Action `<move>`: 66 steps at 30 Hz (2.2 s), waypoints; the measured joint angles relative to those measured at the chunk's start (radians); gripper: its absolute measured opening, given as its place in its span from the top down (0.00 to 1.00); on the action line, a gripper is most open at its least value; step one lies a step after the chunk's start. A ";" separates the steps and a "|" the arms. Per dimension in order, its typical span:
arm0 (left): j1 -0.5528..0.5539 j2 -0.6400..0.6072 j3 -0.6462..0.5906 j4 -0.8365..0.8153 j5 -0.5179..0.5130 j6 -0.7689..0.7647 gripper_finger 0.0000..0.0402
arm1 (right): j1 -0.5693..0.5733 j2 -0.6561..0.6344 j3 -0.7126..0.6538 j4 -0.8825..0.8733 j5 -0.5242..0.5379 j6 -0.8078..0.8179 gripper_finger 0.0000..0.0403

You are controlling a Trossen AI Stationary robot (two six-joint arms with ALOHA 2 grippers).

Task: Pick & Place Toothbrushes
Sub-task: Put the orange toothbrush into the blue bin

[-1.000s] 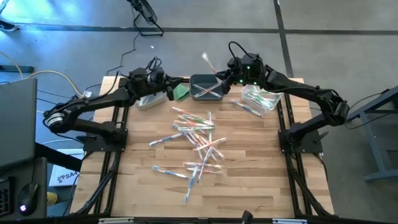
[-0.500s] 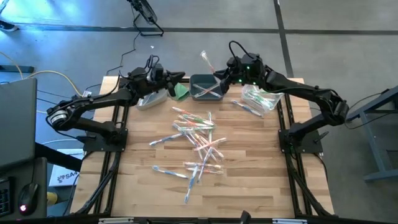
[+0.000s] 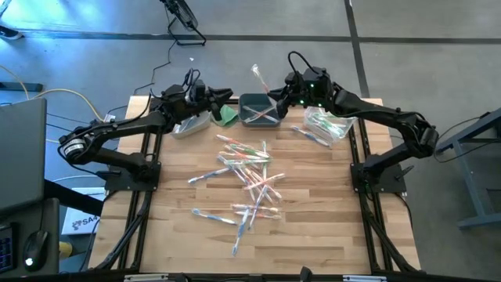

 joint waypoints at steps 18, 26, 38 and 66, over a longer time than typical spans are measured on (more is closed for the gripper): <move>0.000 0.220 0.216 0.073 0.251 -0.007 0.76 | 0.063 0.000 0.000 0.017 0.003 -0.053 0.97; -0.001 0.260 0.262 0.070 0.280 0.032 0.76 | 0.075 0.000 0.000 0.015 0.003 -0.053 0.97; -0.027 0.354 0.360 0.071 0.302 0.027 0.76 | 0.078 0.000 0.000 0.011 0.004 -0.053 0.97; -0.027 0.354 0.364 0.062 0.302 0.024 0.95 | 0.079 0.000 0.000 -0.018 0.021 -0.072 0.97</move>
